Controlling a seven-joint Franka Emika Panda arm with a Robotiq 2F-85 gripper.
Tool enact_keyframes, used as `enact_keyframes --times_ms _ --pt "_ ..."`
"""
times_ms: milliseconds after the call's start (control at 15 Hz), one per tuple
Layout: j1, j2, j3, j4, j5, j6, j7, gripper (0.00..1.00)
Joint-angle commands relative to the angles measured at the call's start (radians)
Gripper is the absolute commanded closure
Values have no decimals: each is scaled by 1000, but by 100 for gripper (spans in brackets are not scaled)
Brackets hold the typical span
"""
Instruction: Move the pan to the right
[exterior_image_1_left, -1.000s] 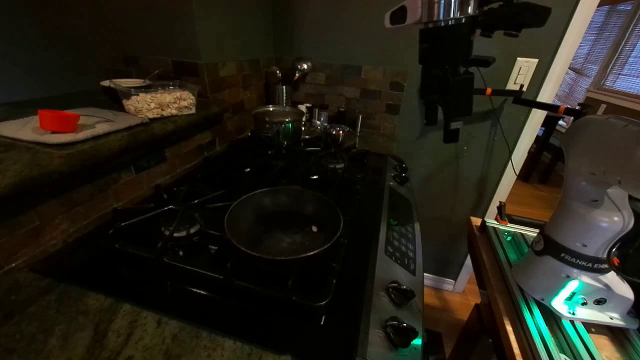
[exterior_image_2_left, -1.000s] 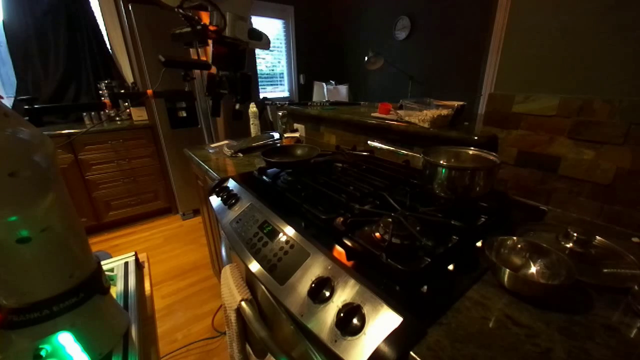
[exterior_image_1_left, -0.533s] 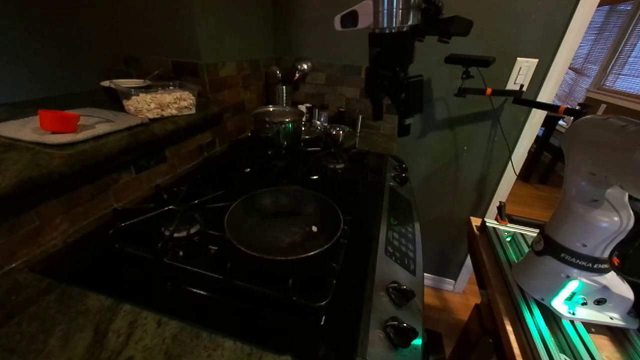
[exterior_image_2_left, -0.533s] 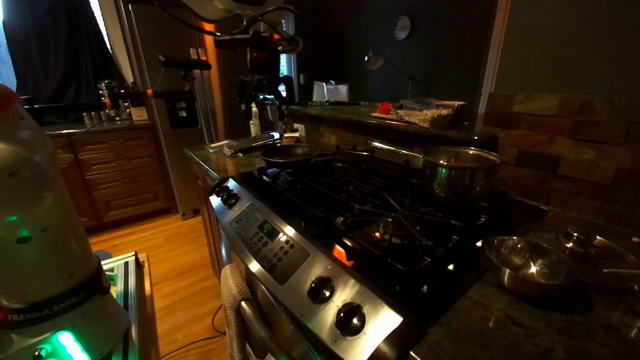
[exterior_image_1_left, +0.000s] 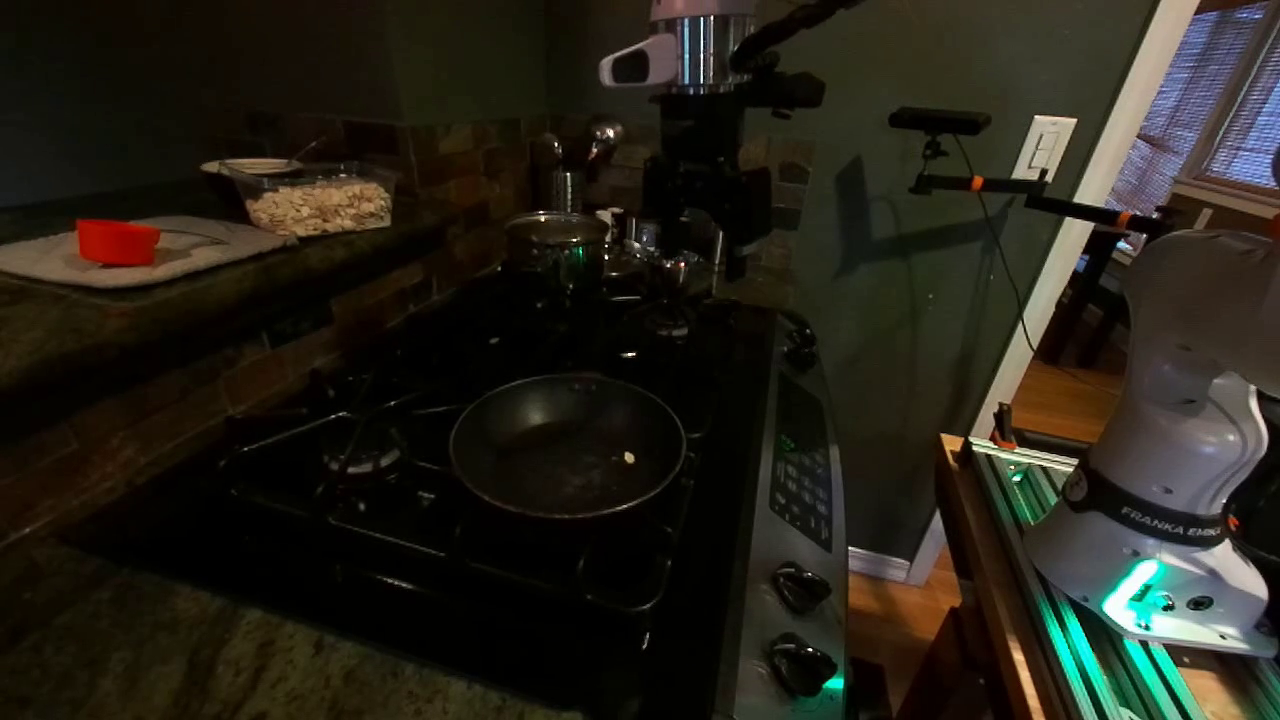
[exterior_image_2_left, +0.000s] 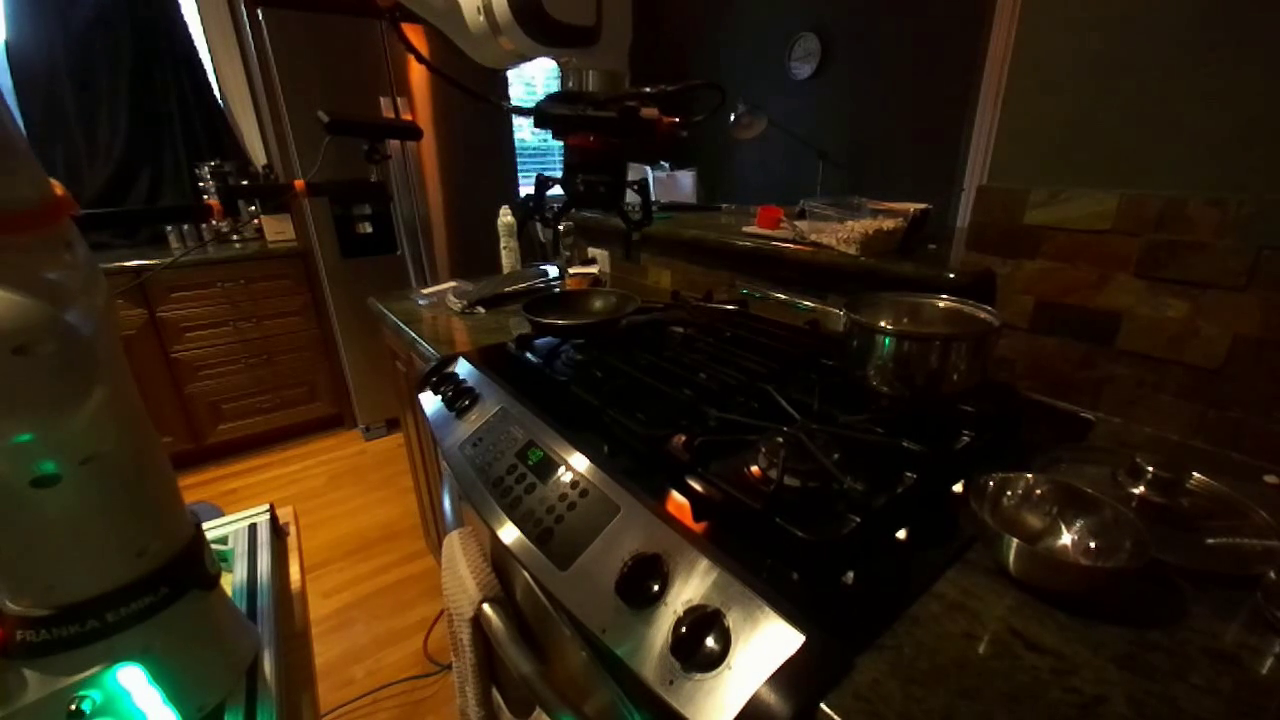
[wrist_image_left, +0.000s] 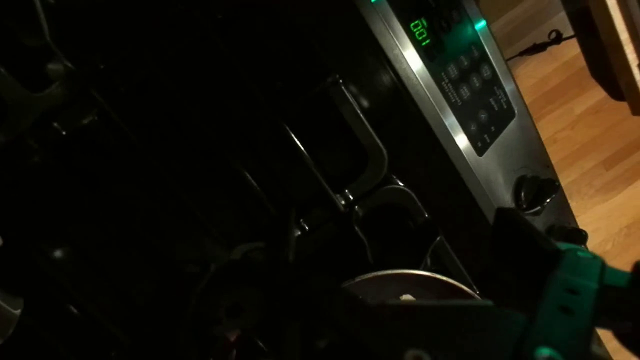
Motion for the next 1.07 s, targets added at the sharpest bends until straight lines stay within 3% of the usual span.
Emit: enact_keyframes --times_ms 0,133,400,1000 --pt "-18 6 17 5 3 0 -10 0" --pt "-18 8 18 10 4 0 -16 0" --pt "-3 -8 26 -4 74 107 -225 0" --pt "-20 42 19 -12 204 168 -779 0"
